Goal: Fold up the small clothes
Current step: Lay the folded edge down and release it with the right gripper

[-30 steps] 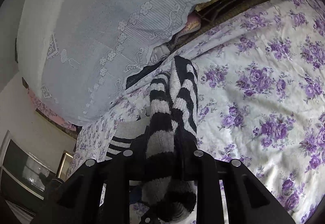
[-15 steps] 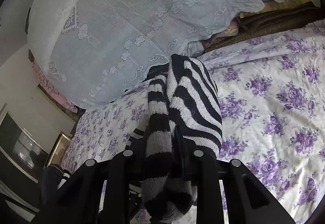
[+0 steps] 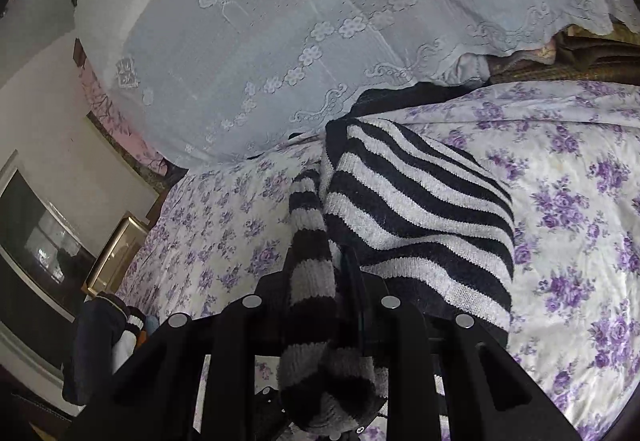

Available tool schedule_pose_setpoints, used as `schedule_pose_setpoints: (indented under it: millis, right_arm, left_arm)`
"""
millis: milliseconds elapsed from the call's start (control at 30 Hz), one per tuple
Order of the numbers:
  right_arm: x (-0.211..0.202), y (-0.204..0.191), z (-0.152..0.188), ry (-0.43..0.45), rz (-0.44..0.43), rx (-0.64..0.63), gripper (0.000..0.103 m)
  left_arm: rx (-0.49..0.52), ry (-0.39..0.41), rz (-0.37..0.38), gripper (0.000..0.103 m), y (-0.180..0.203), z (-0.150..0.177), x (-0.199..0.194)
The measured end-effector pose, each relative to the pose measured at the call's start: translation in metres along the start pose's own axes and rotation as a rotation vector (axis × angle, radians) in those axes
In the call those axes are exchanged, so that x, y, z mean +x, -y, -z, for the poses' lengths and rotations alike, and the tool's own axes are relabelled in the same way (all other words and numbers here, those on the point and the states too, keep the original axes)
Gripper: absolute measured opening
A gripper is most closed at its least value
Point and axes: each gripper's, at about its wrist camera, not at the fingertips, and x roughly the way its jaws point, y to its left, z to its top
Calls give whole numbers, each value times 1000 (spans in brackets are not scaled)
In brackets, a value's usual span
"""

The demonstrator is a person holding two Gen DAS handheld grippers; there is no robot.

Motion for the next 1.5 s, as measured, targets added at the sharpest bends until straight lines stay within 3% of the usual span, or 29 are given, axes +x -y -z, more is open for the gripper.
schedule_pose_setpoints:
  millis: [167, 333, 467, 533, 633, 700, 800, 867, 933, 1000, 1100, 1200, 1333, 1500]
  right_arm:
    - [48, -15, 19, -129, 24, -60, 24]
    - [60, -23, 34, -183, -19, -123, 38]
    - [31, -21, 24, -124, -71, -110, 41]
    - [10, -13, 18, -79, -91, -97, 41]
    - [-19, 3, 17, -7, -58, -88, 41]
    - [-34, 16, 23, 32, -7, -99, 35]
    - [-39, 34, 36, 37, 48, -105, 30]
    - [-34, 49, 44, 9, 61, -91, 29]
    - [-23, 66, 55, -35, 72, -59, 29]
    - [-10, 78, 67, -78, 87, -48, 24]
    - [-6, 88, 85, -72, 70, -73, 24]
    - [-7, 95, 94, -64, 49, -61, 24]
    - [-5, 102, 101, -69, 17, -48, 23]
    - [-6, 103, 103, -53, 11, -56, 23]
  left_arm:
    - [-158, -66, 23, 26, -42, 17, 0]
    - [-238, -110, 37, 30, -61, 24, 3]
    - [-279, -96, 18, 41, -68, 22, -6]
    - [-319, -77, -8, 54, -76, 22, -16]
    - [-357, -40, 9, 57, -84, 17, -33]
    - [-344, -19, 7, 57, -83, 11, -41]
    - [-265, 0, -54, 58, -71, 5, -47]
    - [-236, -3, -106, 66, -68, 7, -46]
    - [-271, -27, -129, 74, -74, 11, -42]
    - [-297, -85, -171, 75, -85, 17, -29]
    - [-267, -153, -229, 79, -94, 32, -15]
    - [-163, -142, -312, 80, -77, 33, -13]
    - [-191, -138, -297, 80, -78, 33, -21]
    - [-134, -117, -344, 79, -66, 31, -29]
